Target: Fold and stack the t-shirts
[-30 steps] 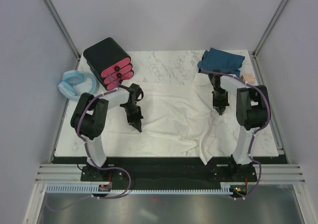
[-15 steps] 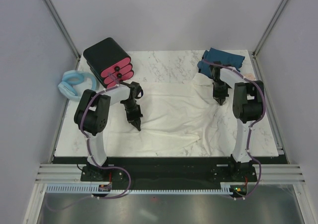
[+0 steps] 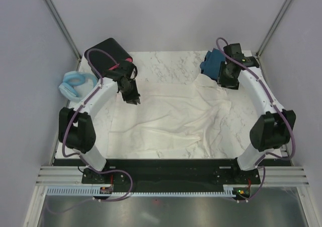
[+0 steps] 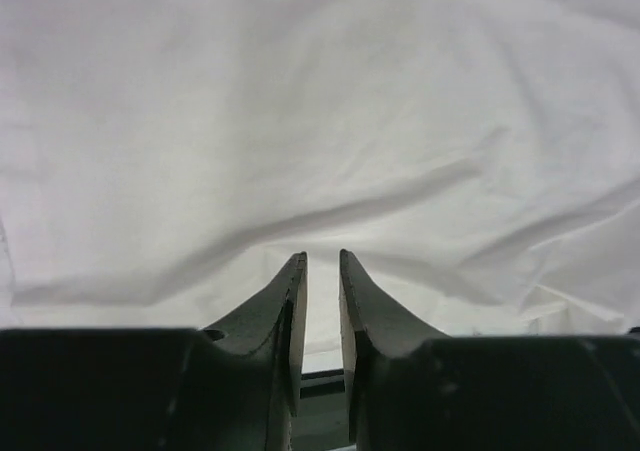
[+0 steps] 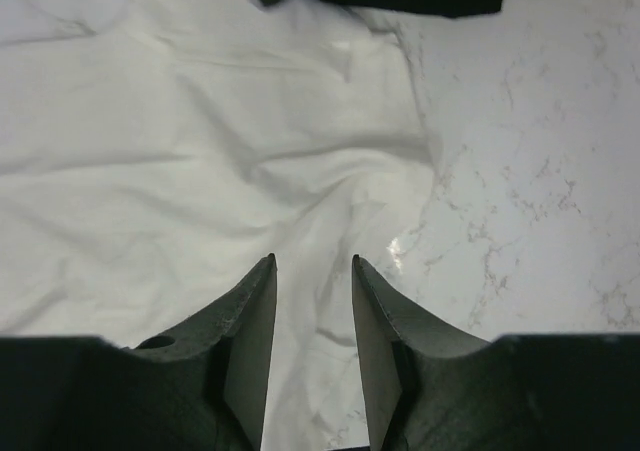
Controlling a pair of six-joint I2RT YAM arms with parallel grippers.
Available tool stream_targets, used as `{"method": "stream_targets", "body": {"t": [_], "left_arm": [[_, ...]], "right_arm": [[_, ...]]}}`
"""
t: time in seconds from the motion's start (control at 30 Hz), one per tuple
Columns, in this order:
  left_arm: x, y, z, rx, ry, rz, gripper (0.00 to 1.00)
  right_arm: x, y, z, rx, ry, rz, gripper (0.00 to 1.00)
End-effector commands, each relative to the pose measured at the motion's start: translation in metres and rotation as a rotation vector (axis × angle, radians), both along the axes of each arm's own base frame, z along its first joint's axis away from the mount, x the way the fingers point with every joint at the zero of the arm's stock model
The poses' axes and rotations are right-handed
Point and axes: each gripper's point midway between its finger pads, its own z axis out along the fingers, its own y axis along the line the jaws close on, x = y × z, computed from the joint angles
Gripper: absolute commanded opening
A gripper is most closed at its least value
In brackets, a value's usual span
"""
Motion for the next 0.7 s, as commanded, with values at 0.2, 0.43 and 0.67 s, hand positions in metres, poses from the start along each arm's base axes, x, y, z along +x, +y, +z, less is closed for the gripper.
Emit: {"method": "stream_targets", "body": {"t": [0.2,0.43,0.67], "left_arm": [[0.079,0.054,0.084,0.217,-0.342,0.2,0.29],[0.159,0.092,0.082,0.336,-0.397,0.296,0.27],[0.209,0.124,0.083,0.336,-0.444,0.386,0.27]], "right_arm": [[0.023,0.109,0.088,0.346,-0.273,0.225,0.41],[0.002,0.13,0.083,0.383,-0.23,0.281,0.42],[-0.033,0.117,0.075,0.361,-0.189,0.275,0.42]]}}
